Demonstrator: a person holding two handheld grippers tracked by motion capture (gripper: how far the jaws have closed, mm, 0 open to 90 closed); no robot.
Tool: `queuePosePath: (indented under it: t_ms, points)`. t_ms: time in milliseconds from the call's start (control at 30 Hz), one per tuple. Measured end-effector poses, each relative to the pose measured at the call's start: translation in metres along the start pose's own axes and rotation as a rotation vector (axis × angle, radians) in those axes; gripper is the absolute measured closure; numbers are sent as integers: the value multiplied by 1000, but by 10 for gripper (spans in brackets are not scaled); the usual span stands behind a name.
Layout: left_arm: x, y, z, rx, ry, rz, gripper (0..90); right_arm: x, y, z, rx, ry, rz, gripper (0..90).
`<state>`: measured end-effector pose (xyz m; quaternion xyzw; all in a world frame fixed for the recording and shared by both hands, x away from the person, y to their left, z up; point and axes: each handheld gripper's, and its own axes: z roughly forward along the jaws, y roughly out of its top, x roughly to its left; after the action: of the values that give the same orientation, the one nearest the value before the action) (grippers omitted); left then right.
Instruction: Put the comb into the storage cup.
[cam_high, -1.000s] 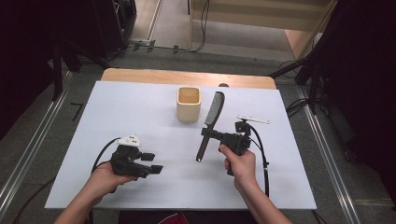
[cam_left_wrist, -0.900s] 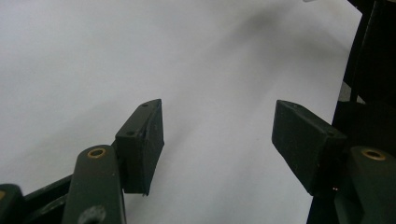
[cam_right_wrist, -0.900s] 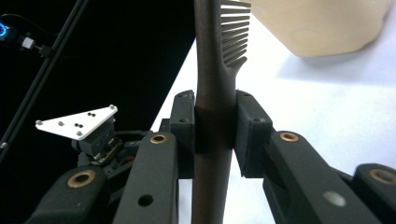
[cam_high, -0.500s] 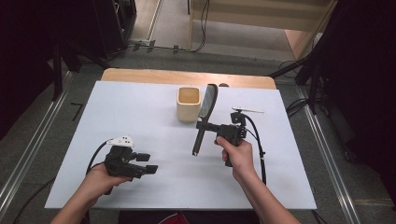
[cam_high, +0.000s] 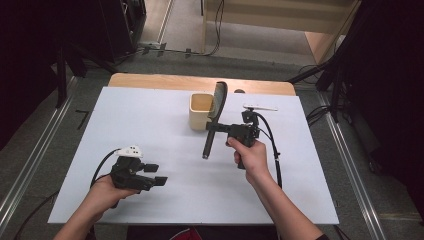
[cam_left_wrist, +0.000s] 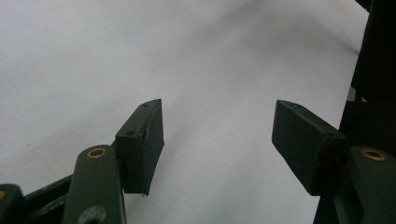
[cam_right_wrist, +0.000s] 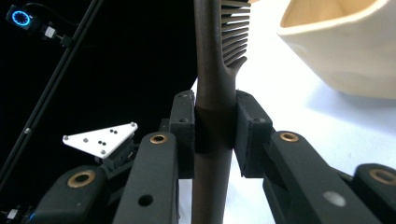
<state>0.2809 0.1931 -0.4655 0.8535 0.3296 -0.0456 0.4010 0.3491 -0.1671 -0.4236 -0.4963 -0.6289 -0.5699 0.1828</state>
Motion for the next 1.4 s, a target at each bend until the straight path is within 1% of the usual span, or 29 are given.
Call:
queuePosePath:
  t_ms: [100,267,300,400,500,633,733,800,933,1033,1067,1133,1367,1400]
  points:
    - [0,0,0,-8,-1,1,355,2,4,2,-2,-2,-1,700]
    - [1,0,0,-1,-8,2,355,3,11,6,-8,-2,-7,700]
    - [1,0,0,6,-5,-1,355,3,13,7,-7,-4,-11,700]
    - [3,0,-2,-3,-3,-4,355,4,17,8,-13,-5,-13,700]
    - [3,0,-3,0,7,-2,355,4,22,9,-13,-16,-26,700]
    - [3,-1,-2,3,6,1,355,3,28,9,-33,-21,-30,700]
    - [4,0,-4,-15,3,-8,355,3,34,10,-44,-23,-29,700]
    - [4,0,-4,-18,2,-8,355,3,37,12,-52,-31,-35,700]
    - [5,-1,-3,-3,6,0,355,6,45,14,-55,-47,-54,700]
    - [5,-1,-3,-9,4,-4,355,8,51,17,-60,-56,-68,700]
    - [5,-1,-3,-9,5,-4,355,9,52,17,-59,-59,-65,700]
    - [6,-1,-3,-6,6,-5,355,9,55,18,-67,-63,-77,700]
    - [7,-1,-3,-2,4,-3,355,7,67,21,-80,-97,-82,700]
    - [7,-2,-3,-5,4,-7,355,7,69,21,-86,-106,-92,700]
